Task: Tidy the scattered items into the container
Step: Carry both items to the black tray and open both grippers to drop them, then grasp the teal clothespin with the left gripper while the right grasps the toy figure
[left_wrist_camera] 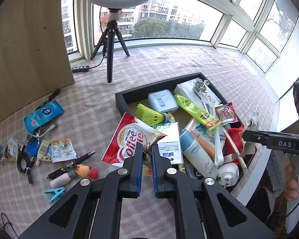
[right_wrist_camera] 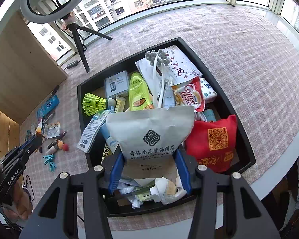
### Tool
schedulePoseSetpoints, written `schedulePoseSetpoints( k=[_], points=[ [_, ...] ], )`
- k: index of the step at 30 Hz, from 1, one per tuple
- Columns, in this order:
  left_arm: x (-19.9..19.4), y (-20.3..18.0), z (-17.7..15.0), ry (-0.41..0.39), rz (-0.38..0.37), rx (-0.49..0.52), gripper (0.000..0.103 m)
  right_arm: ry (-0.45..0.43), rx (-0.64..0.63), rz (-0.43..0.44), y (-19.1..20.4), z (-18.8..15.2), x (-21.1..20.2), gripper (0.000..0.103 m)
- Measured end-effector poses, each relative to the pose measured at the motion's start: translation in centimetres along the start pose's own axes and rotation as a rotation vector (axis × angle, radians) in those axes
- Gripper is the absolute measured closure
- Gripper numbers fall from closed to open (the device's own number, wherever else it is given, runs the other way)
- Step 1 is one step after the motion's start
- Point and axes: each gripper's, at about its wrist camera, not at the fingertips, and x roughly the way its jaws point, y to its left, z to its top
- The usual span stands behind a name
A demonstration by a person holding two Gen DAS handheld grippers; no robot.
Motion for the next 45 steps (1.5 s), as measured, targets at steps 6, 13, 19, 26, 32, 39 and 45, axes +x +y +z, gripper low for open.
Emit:
schedulePoseSetpoints(
  k=[6,13,19,26,32,39,45],
  points=[
    [2.6,-4.8,2.3,0.013,-0.015,0.047,0.095,0.001,0.016,-0.015,-2.8,0.5,0.2,0.055],
    [4.8,-7.9,4.4,0.031,-0.023,0.082,0.083,-0.011,0.008,-0.007,-3.9,2.0,0.5,0.047],
    [4.6,-7.9,4.6,0.008,0.026,0.072,0.057,-0.042,-0.026,-0.052,-3.1,2.9,0.5,0.039],
    [3.6,-5.3,4.0,0.022,0.035,0.038,0.057,0.031,-0.034,-0.002,-2.4,3.9,2.4,0.037],
    [2.9,-3.6,3.6,0.019,0.043,0.015,0.057,0.016,0.004,0.022,-2.7,4.7,1.9,0.034],
    [1.8,-1.1,2.9,0.018,0.057,-0.018,0.057,-0.012,-0.06,0.031,-0.4,4.7,1.2,0.034],
    [0.2,3.4,1.6,0.01,0.091,-0.076,0.057,-0.054,-0.176,0.051,3.9,4.5,1.5,0.034]
  ],
)
